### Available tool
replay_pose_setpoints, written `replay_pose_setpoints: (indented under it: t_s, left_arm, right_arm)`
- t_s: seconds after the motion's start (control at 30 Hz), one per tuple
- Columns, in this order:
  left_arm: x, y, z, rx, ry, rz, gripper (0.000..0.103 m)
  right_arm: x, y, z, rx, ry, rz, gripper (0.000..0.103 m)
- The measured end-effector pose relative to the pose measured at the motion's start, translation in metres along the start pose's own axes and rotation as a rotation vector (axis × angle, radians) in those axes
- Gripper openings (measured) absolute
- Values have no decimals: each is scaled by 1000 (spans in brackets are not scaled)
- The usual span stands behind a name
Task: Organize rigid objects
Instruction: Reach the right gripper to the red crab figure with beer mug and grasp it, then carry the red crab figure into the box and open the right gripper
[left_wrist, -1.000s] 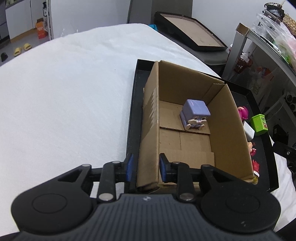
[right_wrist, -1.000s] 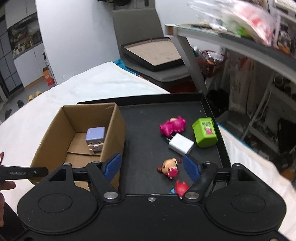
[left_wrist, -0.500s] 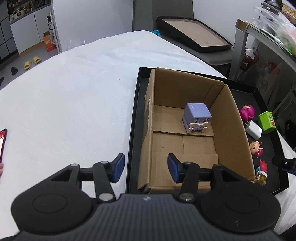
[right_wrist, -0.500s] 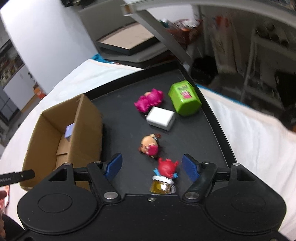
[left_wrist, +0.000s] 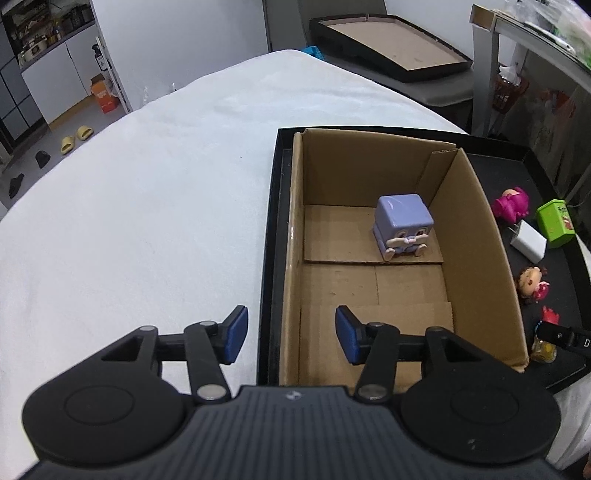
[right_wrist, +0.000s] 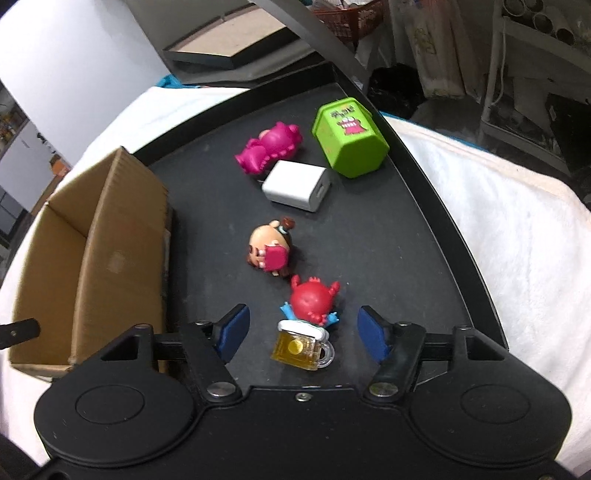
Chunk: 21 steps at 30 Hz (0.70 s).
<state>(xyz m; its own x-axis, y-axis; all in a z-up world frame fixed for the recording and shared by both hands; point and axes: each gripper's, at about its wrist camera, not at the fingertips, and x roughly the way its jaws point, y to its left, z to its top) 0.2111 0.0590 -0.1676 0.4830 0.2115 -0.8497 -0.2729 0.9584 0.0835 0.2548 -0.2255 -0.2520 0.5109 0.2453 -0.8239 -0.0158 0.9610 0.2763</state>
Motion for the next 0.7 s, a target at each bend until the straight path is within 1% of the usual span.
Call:
replay_pose_setpoints:
  t_s: [0.13, 0.27, 0.37, 0.4, 0.5, 0.6, 0.7]
  left_arm:
    - [1, 0, 6, -3, 0, 26, 51]
    - [3, 0, 9, 2, 0, 25, 51]
    - [4, -2, 10, 10, 3, 25, 51]
    - [5, -3, 10, 13, 3, 23, 51]
    - [6, -6, 8, 26, 3, 14, 50]
    - [9, -6, 4, 22, 13, 4, 47]
    - [8, -5, 3, 22, 0, 17, 45]
  right_arm:
    - [7, 2, -6, 31, 1, -14, 63]
    - [11, 9, -11, 49, -26, -36, 61]
    - [12, 14, -13, 26, -58, -65, 61]
    - [13, 15, -13, 23, -65, -70, 58]
    - [13, 12, -11, 19, -85, -88, 38]
    - [12, 10, -11, 12, -88, -84, 37]
    - [11, 8, -12, 18, -83, -81, 37]
